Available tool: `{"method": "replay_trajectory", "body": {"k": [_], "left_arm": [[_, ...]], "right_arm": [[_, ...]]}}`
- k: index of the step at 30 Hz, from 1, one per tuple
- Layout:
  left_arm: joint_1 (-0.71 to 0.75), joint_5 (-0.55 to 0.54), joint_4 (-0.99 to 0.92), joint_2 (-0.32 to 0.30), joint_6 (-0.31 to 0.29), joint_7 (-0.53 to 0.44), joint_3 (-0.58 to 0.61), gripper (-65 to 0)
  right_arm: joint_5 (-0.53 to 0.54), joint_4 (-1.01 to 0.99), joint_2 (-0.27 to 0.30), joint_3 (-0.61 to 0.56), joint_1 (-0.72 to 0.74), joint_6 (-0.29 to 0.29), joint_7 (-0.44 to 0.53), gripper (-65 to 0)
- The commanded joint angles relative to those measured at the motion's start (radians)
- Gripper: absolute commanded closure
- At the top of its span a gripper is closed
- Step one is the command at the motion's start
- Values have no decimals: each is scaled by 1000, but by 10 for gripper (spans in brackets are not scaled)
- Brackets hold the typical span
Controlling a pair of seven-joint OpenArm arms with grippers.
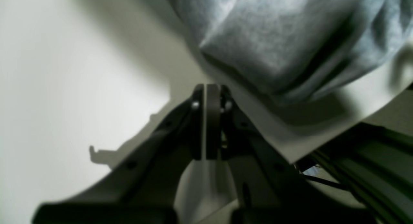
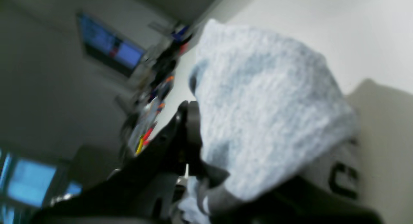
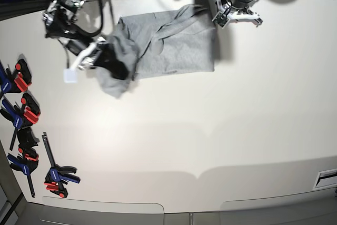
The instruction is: Fold the T-shirt properly
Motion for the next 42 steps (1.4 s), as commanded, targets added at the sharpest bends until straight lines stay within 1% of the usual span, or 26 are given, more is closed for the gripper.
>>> {"method": "replay_trajectory", "body": {"k": [1, 3, 9, 13, 15, 19, 24, 28, 32, 34, 35, 37, 40, 42], "left_arm": [[3, -3, 17, -3, 6, -23, 0, 0], [4, -3, 17, -3, 6, -22, -1, 0], [3, -5, 17, -3, 6, -22, 0, 0], [3, -38, 17, -2, -6, -23, -1, 0], [3, -47, 17, -2, -9, -24, 0, 0], [3, -47, 17, 3, -9, -38, -1, 0], [3, -47, 17, 3, -9, -39, -1, 0], [3, -47, 17, 3, -9, -46, -1, 0], [3, -42, 17, 3, -8, -48, -1, 0], [3, -1, 20, 3, -7, -48, -1, 0], [3, 22, 26, 3, 8, -47, -1, 0], [4, 57, 56, 2, 61, -31, -1, 0], [10, 99, 148, 2, 123, 2, -1, 0], [12, 124, 231, 2, 144, 39, -1, 0]], "right_arm": [[15, 36, -8, -39, 13, 6, 17, 0], [-55, 56, -37, -127, 13, 6, 36, 0], [-341, 58, -130, -347, 13, 6, 200, 0], [-498, 58, -183, -486, 13, 6, 278, 0], [-563, 58, -190, -557, 13, 6, 297, 0], [-631, 57, -190, -702, 13, 3, 316, 0], [-760, 57, -190, -833, 10, -45, 358, 0], [-805, 57, -190, -885, 10, -51, 359, 0], [-808, 57, -190, -891, 10, -51, 353, 0], [-808, 57, -190, -891, 10, -51, 343, 0], [-808, 57, -190, -891, 10, -51, 336, 0], [-808, 57, -190, -891, 10, -51, 325, 0], [-807, 57, -190, -891, 10, -51, 324, 0], [-805, 57, -190, -891, 10, -51, 324, 0]]}}
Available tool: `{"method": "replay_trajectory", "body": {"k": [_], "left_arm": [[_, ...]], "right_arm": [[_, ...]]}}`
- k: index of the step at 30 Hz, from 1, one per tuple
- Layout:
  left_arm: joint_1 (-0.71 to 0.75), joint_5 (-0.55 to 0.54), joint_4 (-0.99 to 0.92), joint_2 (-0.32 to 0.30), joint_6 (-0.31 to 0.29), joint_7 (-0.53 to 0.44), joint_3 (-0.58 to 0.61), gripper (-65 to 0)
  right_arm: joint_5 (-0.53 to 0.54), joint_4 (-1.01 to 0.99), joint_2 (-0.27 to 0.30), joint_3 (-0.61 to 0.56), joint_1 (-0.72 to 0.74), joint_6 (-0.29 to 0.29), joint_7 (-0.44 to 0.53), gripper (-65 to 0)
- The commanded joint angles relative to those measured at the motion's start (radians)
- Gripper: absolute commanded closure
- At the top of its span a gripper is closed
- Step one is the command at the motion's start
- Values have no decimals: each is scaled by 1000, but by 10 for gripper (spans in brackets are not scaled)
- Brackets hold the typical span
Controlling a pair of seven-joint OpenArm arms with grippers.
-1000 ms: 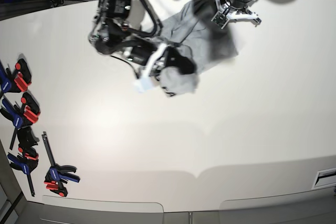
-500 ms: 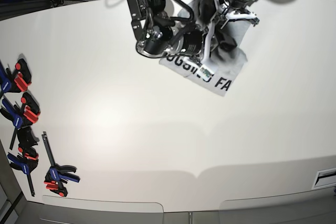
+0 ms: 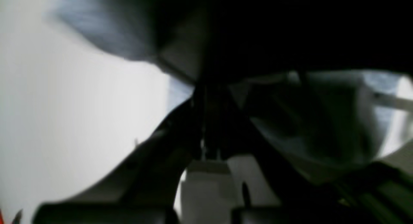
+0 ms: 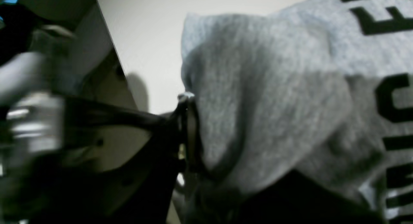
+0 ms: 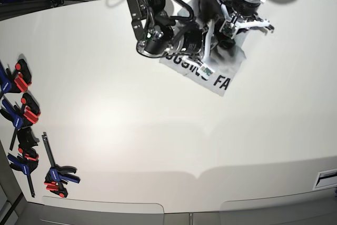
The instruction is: Fold the T-shirt properly
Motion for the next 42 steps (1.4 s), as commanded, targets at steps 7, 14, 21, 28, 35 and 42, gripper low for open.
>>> {"method": "replay_trajectory", "body": {"k": [7, 14, 21, 28, 35, 42], "left_arm": [[59, 109, 167, -1, 27, 16, 0, 0], [132, 244, 167, -3, 96, 41, 0, 0], [132, 294, 168, -3, 109, 56, 0, 0], [132, 295, 168, -3, 109, 45, 0, 0], [132, 295, 168, -3, 109, 30, 0, 0], [130, 286, 171, -3, 112, 47, 0, 0]], "right_arm": [[35, 18, -10, -3, 9, 7, -1, 0], [111, 18, -10, -3, 9, 8, -51, 0], [129, 18, -10, -4, 9, 8, -99, -131], [416, 18, -10, -4, 9, 22, -200, -216], [594, 18, -10, -4, 10, 64, -270, -216], [561, 18, -10, 24, 118, 64, -248, -194]]}}
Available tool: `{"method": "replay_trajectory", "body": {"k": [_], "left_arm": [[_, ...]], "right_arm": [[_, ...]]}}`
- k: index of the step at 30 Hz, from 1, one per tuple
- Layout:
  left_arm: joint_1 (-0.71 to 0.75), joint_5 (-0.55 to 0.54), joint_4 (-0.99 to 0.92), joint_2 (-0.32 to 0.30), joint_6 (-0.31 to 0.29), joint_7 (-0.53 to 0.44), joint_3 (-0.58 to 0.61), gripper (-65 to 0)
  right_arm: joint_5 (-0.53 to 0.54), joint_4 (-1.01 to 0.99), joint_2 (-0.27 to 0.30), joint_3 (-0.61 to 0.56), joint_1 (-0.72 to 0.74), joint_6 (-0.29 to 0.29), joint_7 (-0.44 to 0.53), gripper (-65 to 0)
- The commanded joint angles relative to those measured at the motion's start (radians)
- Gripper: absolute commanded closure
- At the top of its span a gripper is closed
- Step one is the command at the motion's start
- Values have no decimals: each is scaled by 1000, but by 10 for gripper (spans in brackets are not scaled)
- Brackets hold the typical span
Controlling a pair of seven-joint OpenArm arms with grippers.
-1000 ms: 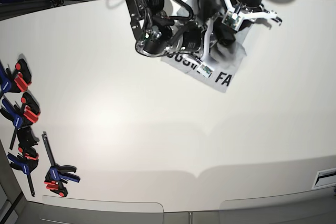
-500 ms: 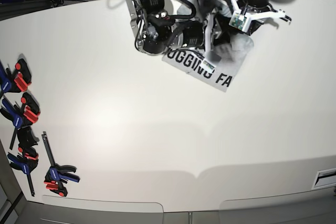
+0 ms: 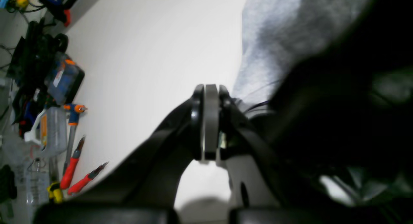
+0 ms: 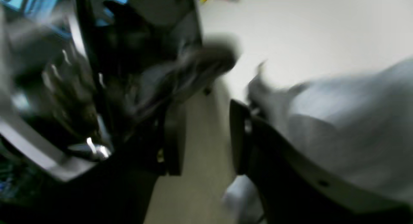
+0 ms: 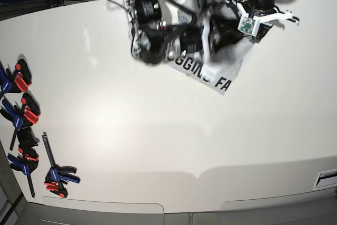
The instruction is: Fold the T-shirt properly
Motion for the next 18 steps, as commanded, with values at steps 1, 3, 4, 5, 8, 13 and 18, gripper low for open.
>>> {"method": "replay_trajectory", "body": {"k": [1, 3, 4, 5, 8, 13, 18], "left_arm": [[9, -14, 19, 0, 2, -2, 2, 0], [9, -68, 19, 0, -31, -3, 2, 0], [9, -117, 19, 0, -55, -11, 2, 0], [9, -182, 19, 0, -84, -24, 2, 0], [9, -428, 19, 0, -205, -95, 4, 0], [8, -588, 19, 47, -286, -138, 4, 0], [3, -622, -37, 72, -286, -161, 4, 0]], "right_arm": [[-12, 20, -17, 11, 48, 16, 45, -156], [-145, 20, -17, 42, 98, 16, 124, -25], [-218, 20, -17, 57, 119, 16, 182, 0], [-290, 20, -17, 71, 138, 16, 247, 0], [-445, 14, -17, 90, 191, 16, 348, 0], [-475, -122, -17, 52, 275, 16, 323, 0], [-476, -376, -17, -39, 340, 16, 348, 0]]}}
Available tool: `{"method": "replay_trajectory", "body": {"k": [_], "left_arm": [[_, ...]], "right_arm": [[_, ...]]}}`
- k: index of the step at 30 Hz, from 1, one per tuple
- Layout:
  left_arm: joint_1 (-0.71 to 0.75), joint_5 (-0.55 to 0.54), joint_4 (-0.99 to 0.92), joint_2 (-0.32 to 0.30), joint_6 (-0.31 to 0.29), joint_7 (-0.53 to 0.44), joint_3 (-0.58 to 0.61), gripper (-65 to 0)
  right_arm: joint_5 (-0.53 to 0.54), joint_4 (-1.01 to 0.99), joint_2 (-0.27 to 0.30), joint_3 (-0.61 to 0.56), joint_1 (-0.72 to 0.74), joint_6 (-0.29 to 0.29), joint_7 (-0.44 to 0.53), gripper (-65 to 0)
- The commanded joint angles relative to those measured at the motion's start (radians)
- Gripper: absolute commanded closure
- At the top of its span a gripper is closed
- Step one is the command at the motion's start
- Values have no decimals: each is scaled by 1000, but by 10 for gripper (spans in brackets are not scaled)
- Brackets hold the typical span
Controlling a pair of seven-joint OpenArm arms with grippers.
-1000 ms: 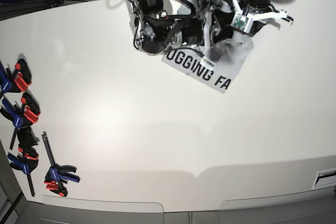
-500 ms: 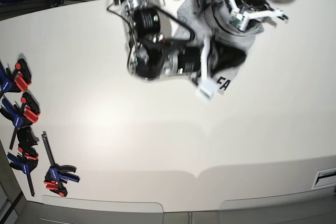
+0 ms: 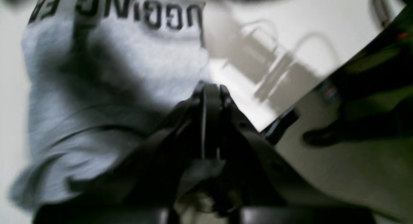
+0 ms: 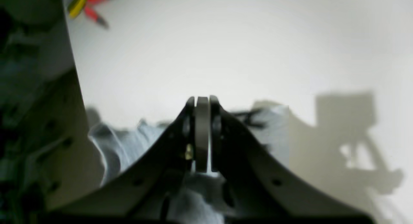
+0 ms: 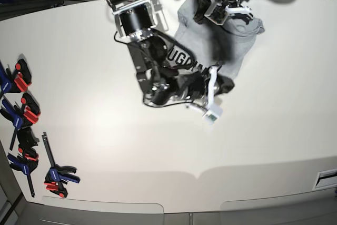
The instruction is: Fold the T-shirt properly
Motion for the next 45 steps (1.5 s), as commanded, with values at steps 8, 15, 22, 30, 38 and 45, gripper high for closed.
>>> {"method": "replay_trajectory", "body": {"k": [8, 15, 22, 30, 38, 45], "left_arm": [[-54, 74, -225, 0, -2, 23, 1, 0], [-131, 262, -235, -16, 89, 109, -6, 0], [-212, 202, -282, -25, 92, 29, -156, 0], [-394, 112, -606, -26, 90, -11, -284, 0], [-424, 111, -472, -76, 88, 22, -384, 0], [-317, 108, -268, -131, 119, 22, -556, 0]], "right_arm": [[-76, -159, -8, -19, 56, 8, -84, 0], [14, -157, 47, 112, 39, 8, -214, 0], [440, -145, 107, 401, 2, 8, -354, 0], [797, -18, 203, 611, -143, 8, -354, 0], [864, 219, 235, 614, -162, 8, -354, 0], [757, 297, 208, 243, -140, 8, -354, 0]]}}
